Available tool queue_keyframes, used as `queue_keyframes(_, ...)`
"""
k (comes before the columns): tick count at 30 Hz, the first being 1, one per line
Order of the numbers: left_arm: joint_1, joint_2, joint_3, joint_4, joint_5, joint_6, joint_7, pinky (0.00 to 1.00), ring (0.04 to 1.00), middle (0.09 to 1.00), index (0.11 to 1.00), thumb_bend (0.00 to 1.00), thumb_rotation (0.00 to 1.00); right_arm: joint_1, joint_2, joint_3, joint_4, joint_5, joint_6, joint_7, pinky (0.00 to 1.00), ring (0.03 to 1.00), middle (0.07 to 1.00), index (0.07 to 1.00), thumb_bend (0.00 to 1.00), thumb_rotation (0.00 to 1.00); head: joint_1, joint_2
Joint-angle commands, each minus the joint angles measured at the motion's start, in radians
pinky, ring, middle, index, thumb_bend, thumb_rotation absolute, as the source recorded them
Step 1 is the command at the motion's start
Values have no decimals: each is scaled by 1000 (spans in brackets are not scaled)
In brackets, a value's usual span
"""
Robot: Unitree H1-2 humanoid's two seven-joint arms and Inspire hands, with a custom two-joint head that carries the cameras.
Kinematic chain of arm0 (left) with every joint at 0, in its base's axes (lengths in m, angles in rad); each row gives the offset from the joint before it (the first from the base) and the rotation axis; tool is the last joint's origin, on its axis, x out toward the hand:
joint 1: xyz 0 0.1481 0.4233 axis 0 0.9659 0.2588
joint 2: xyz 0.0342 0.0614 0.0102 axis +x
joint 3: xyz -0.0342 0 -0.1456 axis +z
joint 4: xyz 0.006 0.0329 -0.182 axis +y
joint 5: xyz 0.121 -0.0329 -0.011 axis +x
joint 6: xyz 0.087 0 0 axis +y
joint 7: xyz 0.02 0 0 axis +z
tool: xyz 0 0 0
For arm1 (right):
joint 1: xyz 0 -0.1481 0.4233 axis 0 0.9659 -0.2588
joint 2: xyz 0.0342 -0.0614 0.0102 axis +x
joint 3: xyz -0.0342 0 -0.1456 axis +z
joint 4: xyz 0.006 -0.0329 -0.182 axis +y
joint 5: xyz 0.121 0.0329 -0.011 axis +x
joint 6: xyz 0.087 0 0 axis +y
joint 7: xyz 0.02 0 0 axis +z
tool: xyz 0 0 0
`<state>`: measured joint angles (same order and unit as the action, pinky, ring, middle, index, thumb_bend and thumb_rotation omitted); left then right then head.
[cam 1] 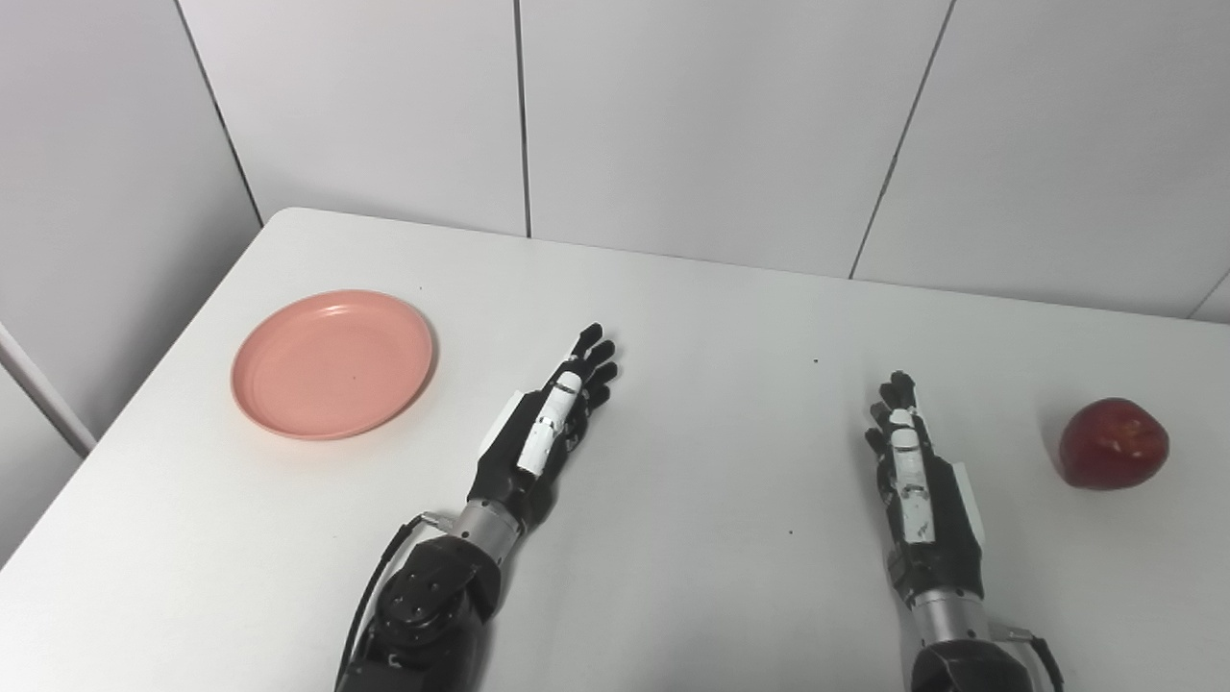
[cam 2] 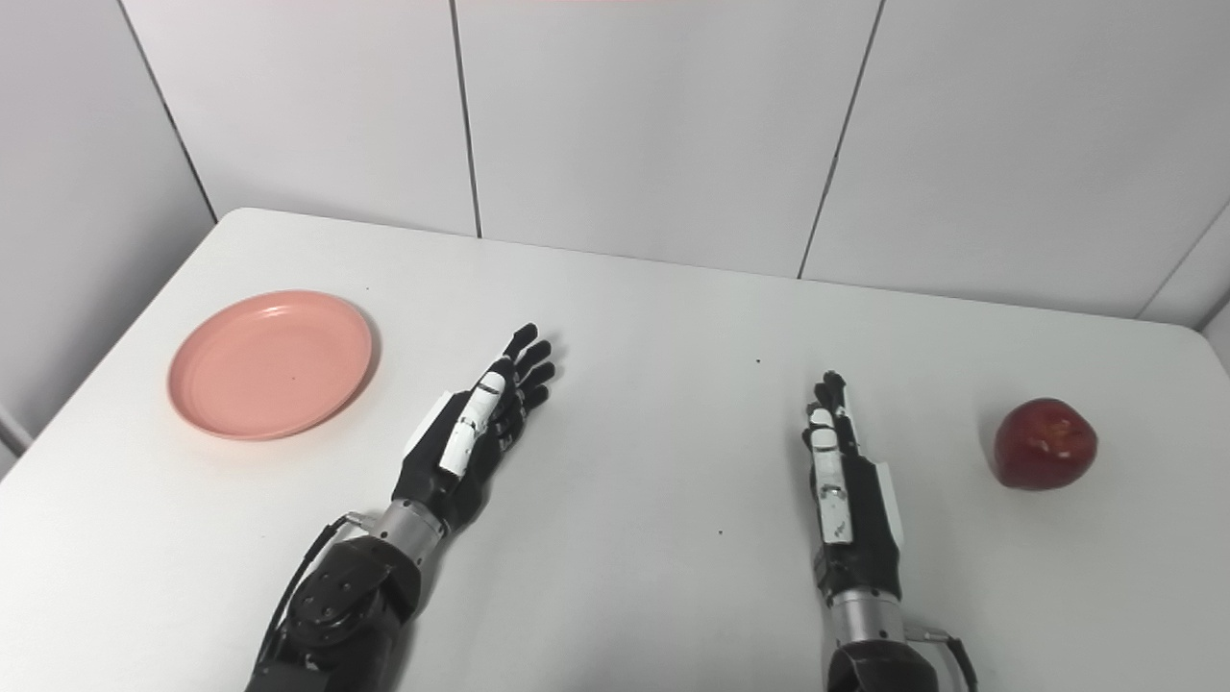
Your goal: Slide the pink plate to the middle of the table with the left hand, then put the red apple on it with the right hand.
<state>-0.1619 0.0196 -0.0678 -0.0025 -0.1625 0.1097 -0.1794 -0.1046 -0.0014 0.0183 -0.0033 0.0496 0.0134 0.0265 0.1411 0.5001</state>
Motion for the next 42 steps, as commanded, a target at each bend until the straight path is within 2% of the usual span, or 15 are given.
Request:
queue_keyframes(1,-34,-5,6,-64,-1,9,7,982,961,970,963,430,1000,-16,-2,-2,-11,-3,-57,5,1000,1000,1000,1000,174,1000,0,1)
queue_keyframes(12,-101,22,36,-165,3,63,16,972,960,970,953,424,1000,-17,-2,-6,-13,6,-52,8,1000,1000,1000,1000,161,1000,9,-1)
queue_keyframes(24,-179,47,94,-207,5,65,59,956,953,965,947,397,1000,-16,-4,-10,-13,17,-55,12,1000,1000,1000,1000,161,1000,25,-6)
queue_keyframes(30,-209,68,125,-232,-3,90,75,956,952,964,949,412,1000,-17,-7,-14,-5,38,-64,22,1000,1000,1000,1000,167,1000,30,-8)
queue_keyframes(35,-234,92,155,-237,-11,105,84,964,955,965,947,411,1000,-16,-9,-16,1,53,-74,30,1000,1000,1000,1000,183,1000,36,-8)
queue_keyframes(42,-265,134,192,-186,-7,66,91,954,946,955,944,404,1000,-14,-12,-14,-7,46,-69,25,1000,1000,1000,1000,164,1000,47,-11)
